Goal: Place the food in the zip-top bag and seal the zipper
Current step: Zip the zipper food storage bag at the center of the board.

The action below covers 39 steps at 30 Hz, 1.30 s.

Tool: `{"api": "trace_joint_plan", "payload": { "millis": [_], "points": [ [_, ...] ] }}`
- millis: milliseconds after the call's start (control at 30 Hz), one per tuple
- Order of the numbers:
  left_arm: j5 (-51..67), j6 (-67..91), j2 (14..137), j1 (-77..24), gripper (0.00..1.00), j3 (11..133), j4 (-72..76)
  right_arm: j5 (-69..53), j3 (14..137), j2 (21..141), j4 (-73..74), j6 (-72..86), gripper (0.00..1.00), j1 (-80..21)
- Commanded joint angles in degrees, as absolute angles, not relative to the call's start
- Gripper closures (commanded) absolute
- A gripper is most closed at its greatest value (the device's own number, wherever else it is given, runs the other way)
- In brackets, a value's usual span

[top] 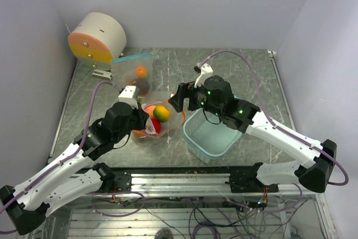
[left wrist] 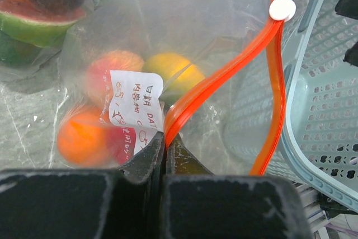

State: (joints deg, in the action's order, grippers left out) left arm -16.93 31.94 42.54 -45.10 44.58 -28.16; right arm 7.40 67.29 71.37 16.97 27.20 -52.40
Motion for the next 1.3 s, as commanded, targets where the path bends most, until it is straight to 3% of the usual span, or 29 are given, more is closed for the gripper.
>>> {"api": "trace_joint_plan", "payload": {
  "millis": [0,333,633,767,867,1000,1067,1133,1267],
  "points": [
    [-17.18,32.25,42.51,-44.9,0.93,45.99,-26.29,8.33,65.95,73.02,10.59,36.25,0.15,-52.3],
    [-17.3,32.52,41.45,-44.86,0.93,45.6,-26.6,12.32,70.21,80.03,11.37,37.23,0.29,-52.7],
    [-16.73,32.3,42.46,-44.9,0.93,45.7,-25.7,11.17,69.89,80.66,9.65,35.95,0.78,-52.88],
    [-16.74,31.86,42.64,-44.88,0.93,46.12,-25.63,10.57,69.82,80.22,8.77,34.9,0.87,-52.84],
    [-17.08,31.02,41.76,-44.87,0.93,46.8,-25.75,8.88,69.38,79.44,6.65,33.37,1.0,-52.87],
    [-16.65,30.02,40.54,-44.88,0.91,47.3,-25.47,7.33,69.7,79.56,4.92,31.87,1.0,-52.88],
    [-15.5,28.96,40.15,-44.86,0.8,47.77,-25.36,5.76,70.2,79.72,3.93,30.85,1.0,-52.82],
    [-14.04,27.06,39.49,-44.91,0.61,48.93,-26.08,4.08,71.07,79.59,3.21,29.5,1.0,-52.74],
    [-12.8,21.01,36.86,-44.87,0.02,54.77,-31.68,0.22,75.87,80.06,4.45,25.85,1.0,-52.61]
  ]
}}
